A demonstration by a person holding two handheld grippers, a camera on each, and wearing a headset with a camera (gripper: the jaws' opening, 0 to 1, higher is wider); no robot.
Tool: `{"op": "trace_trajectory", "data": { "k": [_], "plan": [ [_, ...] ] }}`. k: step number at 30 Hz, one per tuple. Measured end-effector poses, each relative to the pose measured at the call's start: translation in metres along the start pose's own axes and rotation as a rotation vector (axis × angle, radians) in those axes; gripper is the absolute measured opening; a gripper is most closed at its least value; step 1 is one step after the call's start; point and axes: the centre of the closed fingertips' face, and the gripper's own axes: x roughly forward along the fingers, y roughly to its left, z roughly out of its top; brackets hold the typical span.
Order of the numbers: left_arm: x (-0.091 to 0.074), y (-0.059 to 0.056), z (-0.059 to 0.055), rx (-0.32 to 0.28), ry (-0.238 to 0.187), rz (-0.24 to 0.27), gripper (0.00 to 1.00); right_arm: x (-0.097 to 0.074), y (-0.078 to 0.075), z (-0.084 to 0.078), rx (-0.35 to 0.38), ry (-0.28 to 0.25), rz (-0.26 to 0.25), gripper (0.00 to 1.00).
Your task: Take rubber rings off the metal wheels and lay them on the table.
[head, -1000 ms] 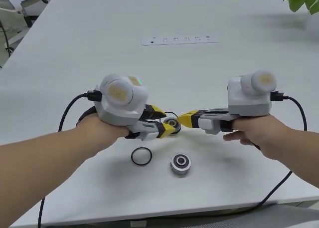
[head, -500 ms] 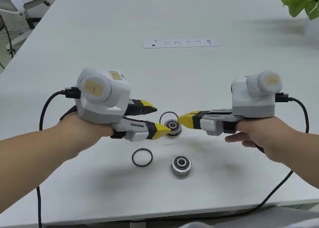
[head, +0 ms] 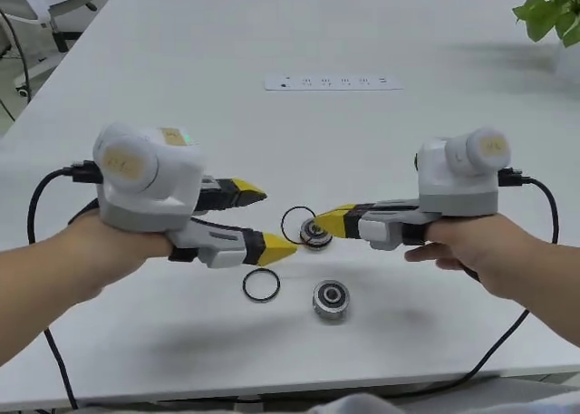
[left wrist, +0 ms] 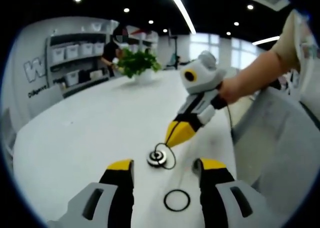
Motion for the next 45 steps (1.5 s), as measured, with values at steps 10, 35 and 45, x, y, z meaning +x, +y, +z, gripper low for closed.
{"op": "trace_trajectory", "data": {
  "k": [10, 35, 45],
  "plan": [
    [-0.018, -0.007, -0.012, -0.019, -0.003, 0.009, 0.61, 0.008, 0.014, -0.005, -0.015, 0.038, 0.026, 0.00],
    [-0.047, -0.009, -0.035, -0.062, 0.001, 0.062, 0.72, 0.039, 0.028, -0.040, -0.040, 0.184, 0.069, 0.00],
    [-0.050, -0.013, -0.040, -0.069, 0.012, 0.066, 0.73, 0.044, 0.025, -0.049, -0.056, 0.216, 0.048, 0.00]
  ]
}}
